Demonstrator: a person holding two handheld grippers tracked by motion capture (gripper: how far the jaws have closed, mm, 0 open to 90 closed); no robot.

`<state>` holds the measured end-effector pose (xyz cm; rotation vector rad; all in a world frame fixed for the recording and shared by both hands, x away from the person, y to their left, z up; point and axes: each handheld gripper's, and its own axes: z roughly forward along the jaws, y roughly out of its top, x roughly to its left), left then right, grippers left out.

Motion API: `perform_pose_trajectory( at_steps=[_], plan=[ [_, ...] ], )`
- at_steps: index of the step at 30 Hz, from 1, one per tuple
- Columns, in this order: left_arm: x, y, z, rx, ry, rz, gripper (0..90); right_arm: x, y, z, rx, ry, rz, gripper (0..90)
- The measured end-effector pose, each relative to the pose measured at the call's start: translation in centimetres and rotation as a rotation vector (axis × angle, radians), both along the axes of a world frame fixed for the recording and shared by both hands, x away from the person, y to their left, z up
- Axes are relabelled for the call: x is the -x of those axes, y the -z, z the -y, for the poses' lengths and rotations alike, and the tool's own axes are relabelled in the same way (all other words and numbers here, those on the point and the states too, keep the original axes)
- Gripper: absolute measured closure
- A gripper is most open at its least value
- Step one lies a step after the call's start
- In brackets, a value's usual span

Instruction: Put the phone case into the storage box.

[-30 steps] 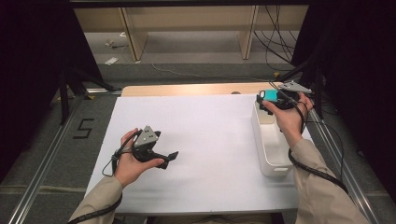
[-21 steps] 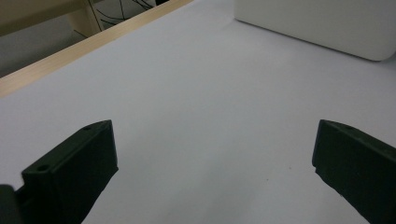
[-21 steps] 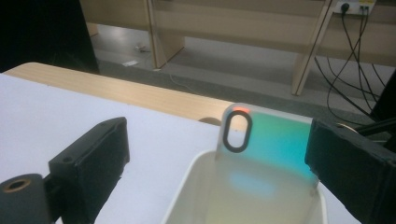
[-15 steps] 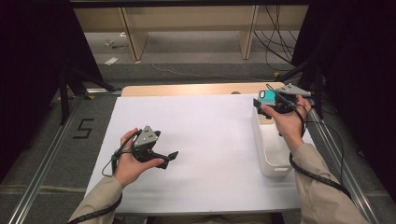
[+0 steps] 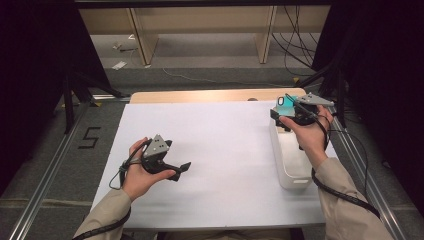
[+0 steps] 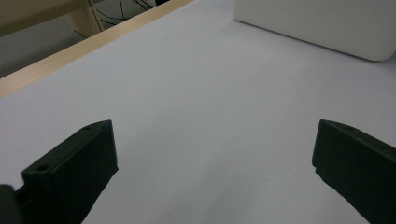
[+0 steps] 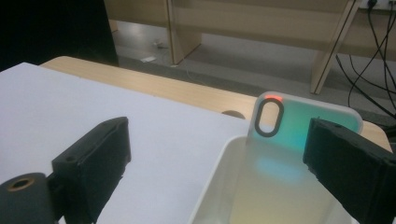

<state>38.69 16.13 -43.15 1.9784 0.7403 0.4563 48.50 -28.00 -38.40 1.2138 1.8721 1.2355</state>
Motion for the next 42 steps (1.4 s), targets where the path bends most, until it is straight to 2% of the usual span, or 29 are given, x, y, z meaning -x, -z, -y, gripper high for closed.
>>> perform_pose_trajectory(
  at_steps=[42],
  plan=[
    [0.0, 0.0, 0.0, 0.002, -0.003, 0.0, 0.0, 4.0, -0.4, -0.5, 0.013, -0.102, 0.011, 9.0]
  ],
)
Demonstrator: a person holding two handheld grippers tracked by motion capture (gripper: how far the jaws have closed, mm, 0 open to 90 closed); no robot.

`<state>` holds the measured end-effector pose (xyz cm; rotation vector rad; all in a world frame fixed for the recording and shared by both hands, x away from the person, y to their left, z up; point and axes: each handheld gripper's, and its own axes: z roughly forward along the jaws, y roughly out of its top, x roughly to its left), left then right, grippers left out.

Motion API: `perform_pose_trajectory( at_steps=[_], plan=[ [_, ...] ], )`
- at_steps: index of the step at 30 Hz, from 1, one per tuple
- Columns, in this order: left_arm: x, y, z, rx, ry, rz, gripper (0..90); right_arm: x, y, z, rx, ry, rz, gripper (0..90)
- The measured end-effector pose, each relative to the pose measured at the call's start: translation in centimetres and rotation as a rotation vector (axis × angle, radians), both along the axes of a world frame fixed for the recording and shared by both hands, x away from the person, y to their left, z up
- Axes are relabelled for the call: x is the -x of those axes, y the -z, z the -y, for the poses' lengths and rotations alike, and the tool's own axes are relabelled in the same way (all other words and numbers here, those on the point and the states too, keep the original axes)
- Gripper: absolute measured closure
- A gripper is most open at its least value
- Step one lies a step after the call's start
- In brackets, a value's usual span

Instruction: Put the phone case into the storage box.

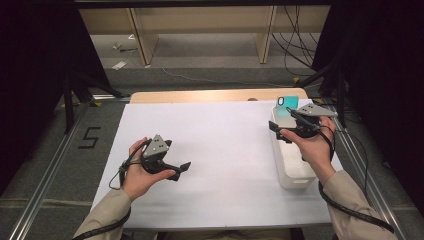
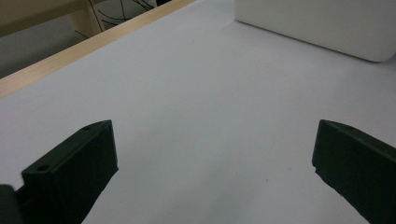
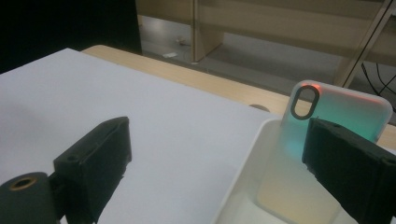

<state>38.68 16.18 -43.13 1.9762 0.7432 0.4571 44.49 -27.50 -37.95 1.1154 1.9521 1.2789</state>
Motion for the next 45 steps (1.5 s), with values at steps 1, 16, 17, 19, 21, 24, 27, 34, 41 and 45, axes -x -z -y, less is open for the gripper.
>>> perform_pose_trajectory(
  at_steps=[1, 16, 17, 19, 21, 24, 27, 34, 41, 45],
  plan=[
    [0.0, 0.0, 0.0, 0.0, 0.0, 0.0, 0.0, 0.1, -0.1, 0.1, -0.002, -0.001, 0.0, 9.0],
    [0.0, 0.0, 0.0, 0.001, -0.002, -0.001, 0.0, 1.5, 0.2, 0.9, -0.013, -0.028, -0.005, 9.3],
    [0.0, 0.0, 0.0, 0.001, -0.002, 0.0, 0.0, 1.6, 0.2, 0.9, -0.013, -0.03, -0.001, 9.4],
    [0.0, 0.0, 0.0, 0.001, -0.002, 0.0, 0.0, 1.7, 0.2, 1.0, -0.012, -0.034, -0.003, 9.4],
    [0.0, 0.0, -0.1, 0.001, -0.003, 0.0, 0.0, 1.8, 0.2, 1.1, -0.01, -0.038, -0.008, 9.4],
    [0.0, 0.0, -0.1, 0.0, -0.003, -0.001, 0.0, 2.0, 0.3, 1.2, -0.011, -0.042, -0.008, 9.6],
    [0.0, 0.0, -0.1, 0.001, -0.003, 0.0, 0.0, 2.1, 0.3, 1.2, -0.011, -0.047, -0.007, 9.8],
    [0.0, 0.0, -0.1, 0.001, -0.004, 0.0, 0.0, 2.5, 0.5, 1.3, -0.011, -0.063, -0.011, 10.0],
    [0.0, -0.1, -0.1, 0.001, -0.004, 0.001, 0.0, 3.0, 0.7, 1.2, -0.006, -0.078, -0.007, 10.1],
    [0.0, -0.1, -0.1, 0.001, -0.004, 0.0, 0.0, 3.2, 0.7, 1.4, -0.009, -0.078, -0.005, 10.3]
  ],
)
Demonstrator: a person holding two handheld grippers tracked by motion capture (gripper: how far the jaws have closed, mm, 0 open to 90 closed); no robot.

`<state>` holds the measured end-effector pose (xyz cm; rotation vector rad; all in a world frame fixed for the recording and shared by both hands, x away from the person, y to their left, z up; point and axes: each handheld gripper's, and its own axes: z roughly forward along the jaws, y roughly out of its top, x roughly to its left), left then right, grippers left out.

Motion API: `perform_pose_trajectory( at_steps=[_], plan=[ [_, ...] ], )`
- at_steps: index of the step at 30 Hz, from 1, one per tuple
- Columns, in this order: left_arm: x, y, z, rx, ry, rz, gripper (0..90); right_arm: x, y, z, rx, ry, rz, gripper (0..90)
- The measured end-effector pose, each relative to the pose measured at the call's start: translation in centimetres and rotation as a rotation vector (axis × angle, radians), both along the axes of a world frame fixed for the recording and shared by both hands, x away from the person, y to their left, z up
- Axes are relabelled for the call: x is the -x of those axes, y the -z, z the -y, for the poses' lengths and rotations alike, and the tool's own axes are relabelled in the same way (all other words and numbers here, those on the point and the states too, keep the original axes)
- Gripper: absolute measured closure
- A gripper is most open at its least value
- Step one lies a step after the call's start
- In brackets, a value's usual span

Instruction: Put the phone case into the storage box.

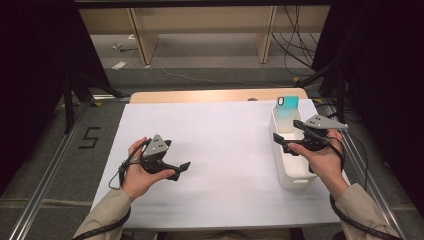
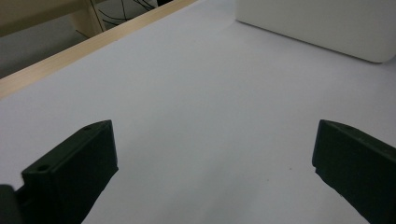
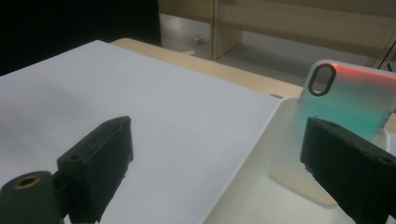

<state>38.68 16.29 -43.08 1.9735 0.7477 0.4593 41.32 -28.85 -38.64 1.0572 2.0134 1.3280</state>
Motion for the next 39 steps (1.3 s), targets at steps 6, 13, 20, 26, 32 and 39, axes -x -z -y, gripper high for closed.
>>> perform_pose_trajectory(
  at_steps=[6, 13, 20, 26, 32, 39],
  plan=[
    [0.0, 0.0, 0.0, 0.002, -0.001, -0.001, 0.0, 0.3, 0.0, 0.1, -0.001, -0.007, 0.004, 10.5],
    [0.0, 0.0, 0.0, 0.002, -0.002, 0.0, 0.0, 0.8, -0.1, 0.1, 0.001, -0.017, 0.005, 10.7],
    [0.0, 0.0, 0.0, 0.003, -0.003, 0.0, 0.0, 1.2, 0.0, 0.1, 0.005, -0.024, -0.002, 10.8],
    [0.0, 0.0, 0.0, 0.004, -0.003, 0.001, 0.0, 1.6, 0.1, 0.3, 0.005, -0.026, 0.003, 10.8],
    [0.0, 0.0, 0.0, 0.004, -0.004, 0.001, 0.0, 2.1, 0.3, 0.4, 0.011, -0.033, 0.0, 10.8],
    [0.0, 0.0, -0.1, 0.005, -0.005, 0.001, 0.0, 2.5, 0.5, 0.6, 0.009, -0.039, 0.0, 10.8]
  ],
)
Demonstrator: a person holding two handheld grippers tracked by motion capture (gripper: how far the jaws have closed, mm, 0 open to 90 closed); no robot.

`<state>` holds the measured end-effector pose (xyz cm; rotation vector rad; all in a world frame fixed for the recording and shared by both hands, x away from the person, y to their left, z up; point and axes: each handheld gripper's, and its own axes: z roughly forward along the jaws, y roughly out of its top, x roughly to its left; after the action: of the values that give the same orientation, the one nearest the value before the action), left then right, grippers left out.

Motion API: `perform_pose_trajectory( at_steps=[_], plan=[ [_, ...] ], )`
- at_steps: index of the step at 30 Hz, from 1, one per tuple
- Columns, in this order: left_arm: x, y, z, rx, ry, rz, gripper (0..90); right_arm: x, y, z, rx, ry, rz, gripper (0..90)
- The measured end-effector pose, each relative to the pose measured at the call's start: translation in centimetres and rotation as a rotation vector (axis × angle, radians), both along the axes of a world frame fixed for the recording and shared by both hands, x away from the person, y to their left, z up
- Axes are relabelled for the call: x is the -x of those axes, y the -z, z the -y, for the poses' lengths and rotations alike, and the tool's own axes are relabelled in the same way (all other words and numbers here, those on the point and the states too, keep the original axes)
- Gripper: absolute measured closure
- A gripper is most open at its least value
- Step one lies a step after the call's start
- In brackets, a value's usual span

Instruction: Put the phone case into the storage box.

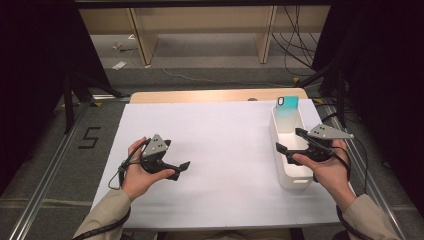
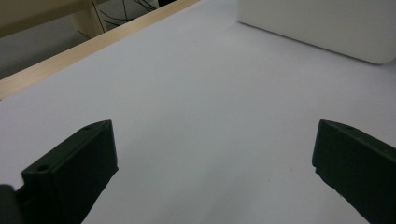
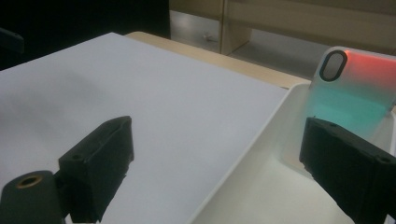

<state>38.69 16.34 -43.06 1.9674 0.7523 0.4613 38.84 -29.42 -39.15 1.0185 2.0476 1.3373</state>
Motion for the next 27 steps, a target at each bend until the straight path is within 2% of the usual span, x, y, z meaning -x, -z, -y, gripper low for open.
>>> perform_pose_trajectory(
  at_steps=[27],
  plan=[
    [0.0, -0.1, -0.1, 0.002, -0.005, 0.004, 0.0, 1.3, 0.4, 0.5, -0.016, -0.012, 0.003, 10.9]
  ],
)
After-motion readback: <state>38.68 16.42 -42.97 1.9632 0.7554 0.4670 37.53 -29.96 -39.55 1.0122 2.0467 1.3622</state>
